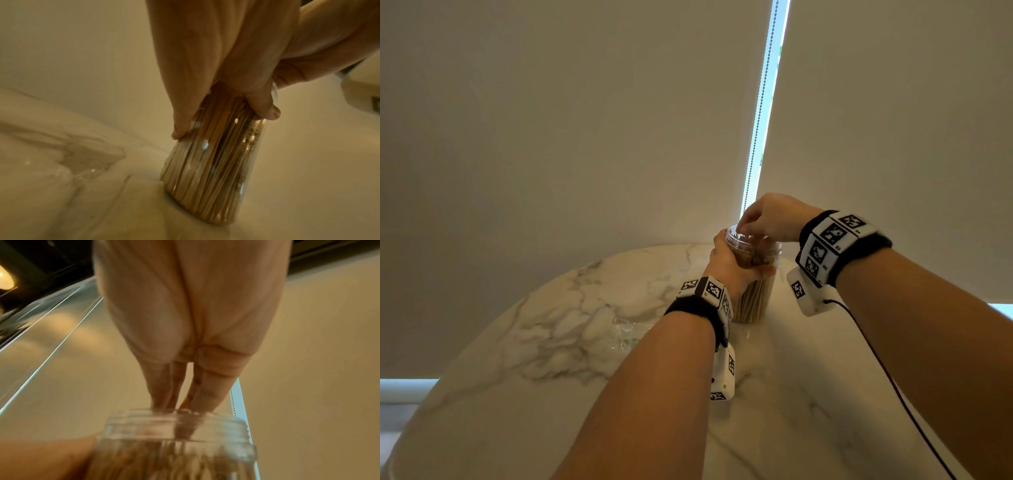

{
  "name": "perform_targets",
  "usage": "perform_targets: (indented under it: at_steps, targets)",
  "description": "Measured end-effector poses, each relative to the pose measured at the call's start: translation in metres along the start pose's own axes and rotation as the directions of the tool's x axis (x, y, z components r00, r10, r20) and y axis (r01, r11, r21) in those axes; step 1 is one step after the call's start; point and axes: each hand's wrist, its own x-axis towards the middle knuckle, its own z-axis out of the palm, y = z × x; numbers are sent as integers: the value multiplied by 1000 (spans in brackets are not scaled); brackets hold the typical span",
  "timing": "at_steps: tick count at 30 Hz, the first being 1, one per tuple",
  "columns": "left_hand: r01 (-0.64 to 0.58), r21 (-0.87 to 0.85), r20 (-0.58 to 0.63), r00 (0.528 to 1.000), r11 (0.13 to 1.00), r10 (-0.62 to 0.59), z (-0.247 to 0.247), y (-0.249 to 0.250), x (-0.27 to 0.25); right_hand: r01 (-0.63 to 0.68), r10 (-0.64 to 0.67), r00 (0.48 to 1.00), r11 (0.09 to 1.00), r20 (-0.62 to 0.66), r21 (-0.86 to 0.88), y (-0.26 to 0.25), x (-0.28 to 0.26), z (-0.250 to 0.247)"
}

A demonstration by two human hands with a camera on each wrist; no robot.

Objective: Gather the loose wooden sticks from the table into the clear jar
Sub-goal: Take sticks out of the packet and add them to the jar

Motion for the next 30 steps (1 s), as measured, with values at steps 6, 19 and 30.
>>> perform_targets:
  at_steps: [6,19,30]
  targets:
    - [13,-4,20,1000,1000,-13,0,1,1,11,-26,993,991,-113,-137,3,0,17]
    - [9,-18,20,1000,1000,-9,1,-2,2,-28,8,996,970,-86,-242,-4,2,14]
    - [22,-38,7,1000,999,-21,2,-2,0,-24,8,997,978,-78,-206,-8,-3,19]
